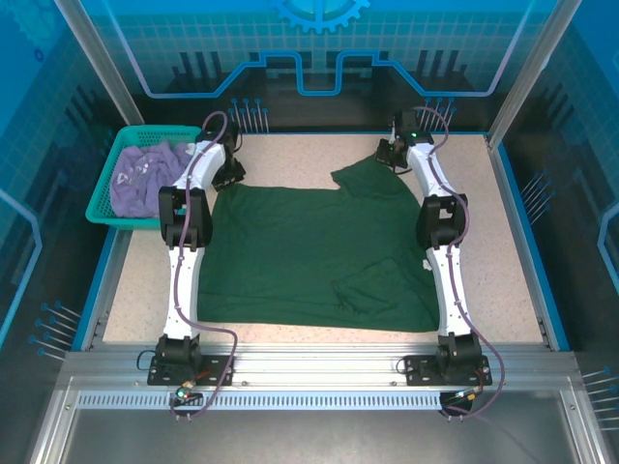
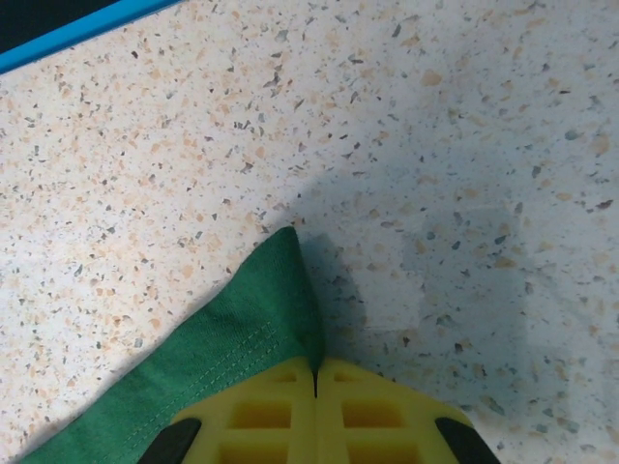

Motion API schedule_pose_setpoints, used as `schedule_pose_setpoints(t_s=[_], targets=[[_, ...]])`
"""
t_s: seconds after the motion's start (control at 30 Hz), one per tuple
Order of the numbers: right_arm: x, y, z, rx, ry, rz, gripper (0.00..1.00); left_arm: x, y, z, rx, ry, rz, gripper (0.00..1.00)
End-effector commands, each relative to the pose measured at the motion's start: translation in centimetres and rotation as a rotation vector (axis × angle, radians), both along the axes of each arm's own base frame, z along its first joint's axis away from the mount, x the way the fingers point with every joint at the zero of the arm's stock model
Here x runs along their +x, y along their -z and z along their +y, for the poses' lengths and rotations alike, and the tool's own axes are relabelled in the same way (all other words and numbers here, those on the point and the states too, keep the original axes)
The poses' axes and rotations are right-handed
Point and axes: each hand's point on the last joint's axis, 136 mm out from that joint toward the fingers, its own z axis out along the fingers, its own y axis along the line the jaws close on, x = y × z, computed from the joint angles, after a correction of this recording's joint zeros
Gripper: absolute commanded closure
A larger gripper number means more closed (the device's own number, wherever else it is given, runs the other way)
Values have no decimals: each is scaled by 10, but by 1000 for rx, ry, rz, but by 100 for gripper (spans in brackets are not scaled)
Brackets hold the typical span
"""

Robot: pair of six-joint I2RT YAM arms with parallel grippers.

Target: Fold and stack the t-shirts

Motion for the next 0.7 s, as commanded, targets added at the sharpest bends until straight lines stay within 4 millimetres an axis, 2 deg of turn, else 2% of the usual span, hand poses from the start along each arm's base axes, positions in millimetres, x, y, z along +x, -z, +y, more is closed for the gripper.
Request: schedule_pose_setpoints(t_s=[0.0,0.17,0.23,0.37,0.57,0.67], targets=[[4,-37,-2,17,-20,-63,100,2,-11,1,31,18,-14,59],[4,-41,0,28,-28,-69,100,3,-11,1,37,17,-16,59],[4,-43,1,30,-30,-71,100,4,-15,0,33,20,-24,54],[3,-43,0,27,-31,-68,100,7,-23,-3,28,20,-44,53],[1,-42,2,30,-34,-61,100,8,-12,-5,23,22,-33,68],[1,-44,4,31,-37,-64,100,7,-10,-5,25,23,-26,80]])
